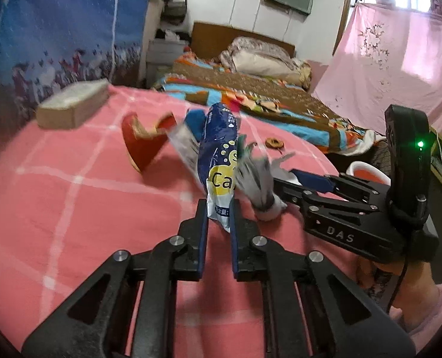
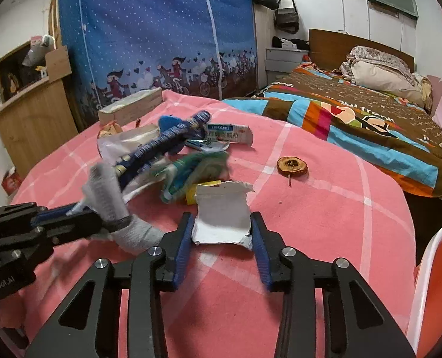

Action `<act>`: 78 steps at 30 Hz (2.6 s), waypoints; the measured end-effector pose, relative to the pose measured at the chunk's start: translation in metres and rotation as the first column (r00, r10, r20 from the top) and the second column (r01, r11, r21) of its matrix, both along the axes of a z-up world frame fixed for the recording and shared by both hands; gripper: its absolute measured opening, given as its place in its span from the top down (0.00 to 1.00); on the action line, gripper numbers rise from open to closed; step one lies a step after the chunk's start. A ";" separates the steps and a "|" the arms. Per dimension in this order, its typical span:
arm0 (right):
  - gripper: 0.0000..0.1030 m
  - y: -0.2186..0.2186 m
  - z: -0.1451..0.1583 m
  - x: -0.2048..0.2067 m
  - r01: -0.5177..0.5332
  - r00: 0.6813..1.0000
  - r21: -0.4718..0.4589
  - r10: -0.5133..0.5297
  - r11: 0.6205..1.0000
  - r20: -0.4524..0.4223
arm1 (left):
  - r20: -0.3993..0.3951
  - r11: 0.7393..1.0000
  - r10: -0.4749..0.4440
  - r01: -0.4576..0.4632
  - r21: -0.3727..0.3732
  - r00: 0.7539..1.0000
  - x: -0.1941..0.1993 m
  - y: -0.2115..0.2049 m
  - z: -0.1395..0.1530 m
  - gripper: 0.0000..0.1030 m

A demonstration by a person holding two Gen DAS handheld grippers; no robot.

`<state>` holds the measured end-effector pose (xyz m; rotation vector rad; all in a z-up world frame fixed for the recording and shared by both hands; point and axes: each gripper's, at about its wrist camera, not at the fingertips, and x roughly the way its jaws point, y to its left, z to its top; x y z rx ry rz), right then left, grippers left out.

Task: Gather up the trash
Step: 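Grasp the blue snack wrapper with the left gripper while the right gripper grasps a white paper scrap, then carry the wrapper and paper scrap in both grippers over the orange bucket, then open both grippers to drop the wrapper and paper into the bucket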

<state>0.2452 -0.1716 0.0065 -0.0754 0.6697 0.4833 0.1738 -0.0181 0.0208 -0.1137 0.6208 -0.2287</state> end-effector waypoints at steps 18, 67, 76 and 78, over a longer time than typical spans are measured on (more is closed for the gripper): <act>0.65 -0.062 0.042 -0.058 0.080 0.938 0.234 -0.153 0.969 0.312 | 0.332 0.992 0.002 -0.043 0.119 0.943 -0.026 -0.040 0.042 0.88; 0.54 -0.268 0.004 -0.084 0.593 0.768 0.348 -0.640 0.727 0.028 | -0.044 0.903 -0.430 0.429 -0.019 0.902 0.025 -0.245 -0.001 0.73; 0.51 -0.256 0.016 -0.087 0.563 0.771 0.378 -0.632 0.736 0.083 | 0.062 0.956 -0.291 0.292 -0.014 0.955 0.018 -0.200 0.015 0.54; 0.46 -0.249 0.021 -0.089 0.544 0.773 0.386 -0.624 0.745 0.114 | 0.094 0.968 -0.249 0.251 -0.014 0.964 0.015 -0.186 0.020 0.47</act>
